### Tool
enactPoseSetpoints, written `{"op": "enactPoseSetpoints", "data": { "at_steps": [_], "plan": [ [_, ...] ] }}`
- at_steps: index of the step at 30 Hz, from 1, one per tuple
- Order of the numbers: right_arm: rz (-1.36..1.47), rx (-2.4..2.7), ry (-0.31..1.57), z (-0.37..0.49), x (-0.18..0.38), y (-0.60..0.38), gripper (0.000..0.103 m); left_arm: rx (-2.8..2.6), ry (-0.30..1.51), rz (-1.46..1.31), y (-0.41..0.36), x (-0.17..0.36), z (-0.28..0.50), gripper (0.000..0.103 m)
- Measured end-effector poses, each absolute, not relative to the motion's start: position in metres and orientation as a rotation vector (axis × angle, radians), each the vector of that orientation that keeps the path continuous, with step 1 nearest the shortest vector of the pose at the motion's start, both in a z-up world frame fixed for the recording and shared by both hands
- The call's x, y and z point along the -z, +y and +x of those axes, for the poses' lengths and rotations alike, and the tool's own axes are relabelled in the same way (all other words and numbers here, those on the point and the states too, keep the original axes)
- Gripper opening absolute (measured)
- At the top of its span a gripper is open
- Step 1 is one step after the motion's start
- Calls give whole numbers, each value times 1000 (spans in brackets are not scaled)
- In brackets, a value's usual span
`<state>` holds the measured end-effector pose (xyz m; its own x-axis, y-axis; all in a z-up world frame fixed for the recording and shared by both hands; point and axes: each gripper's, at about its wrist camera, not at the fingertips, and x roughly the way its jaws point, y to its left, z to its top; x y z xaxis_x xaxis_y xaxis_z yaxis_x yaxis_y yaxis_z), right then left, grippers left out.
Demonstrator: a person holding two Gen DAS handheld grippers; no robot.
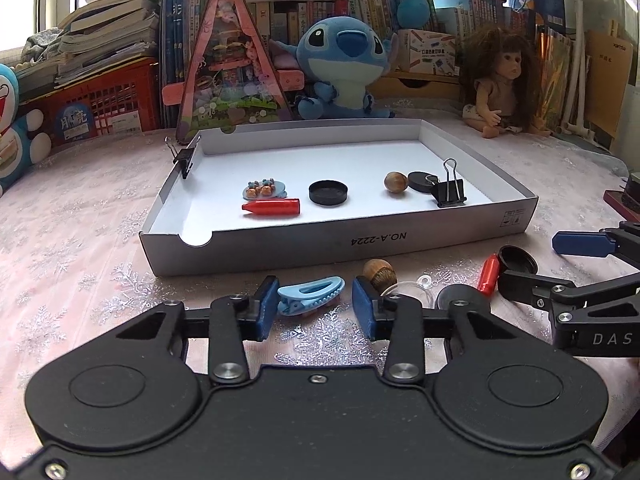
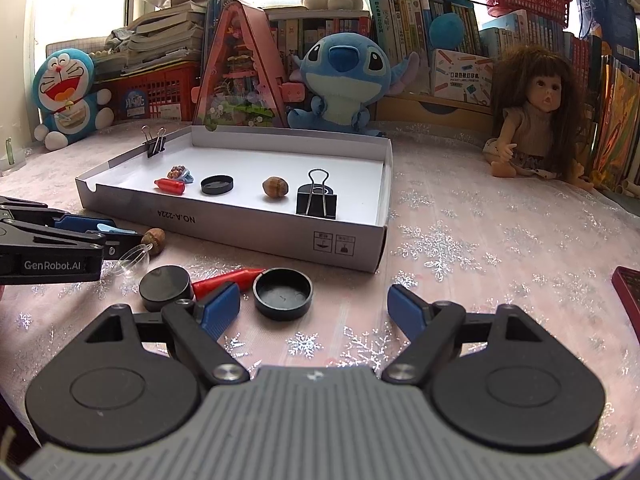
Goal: Organize rigid objects
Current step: 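Grasp the blue hair clip with the left tool while the right tool grasps a black round lid, then carry the hair clip and black lid over the white tray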
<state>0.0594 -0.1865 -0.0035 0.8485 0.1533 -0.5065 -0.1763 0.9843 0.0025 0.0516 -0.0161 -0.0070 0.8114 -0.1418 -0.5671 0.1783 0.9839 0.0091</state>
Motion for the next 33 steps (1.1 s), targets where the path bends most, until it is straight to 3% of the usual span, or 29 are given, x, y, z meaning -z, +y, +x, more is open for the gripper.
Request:
{"op": "enactPoseSetpoints", "data": {
  "at_steps": [7, 13, 16, 18, 20, 33],
  "plan": [
    [-43, -193, 527, 58, 4, -186, 88, 179, 599, 69, -17, 7, 51, 32],
    [-27, -221, 546, 61, 4, -188, 77, 178, 601, 64, -16, 6, 50, 32],
    [-35, -241, 547, 60, 2, -184, 65, 176, 604, 62, -14, 5, 49, 32],
    [-43, -242, 539, 59, 1, -181, 45, 174, 606, 59, -12, 4, 49, 32],
    [-45, -239, 535, 60, 0, -178, 38, 174, 607, 59, -12, 4, 49, 32],
    [-43, -210, 473, 58, -21, -184, 37, 180, 559, 56, -6, -19, 39, 31]
  ]
}}
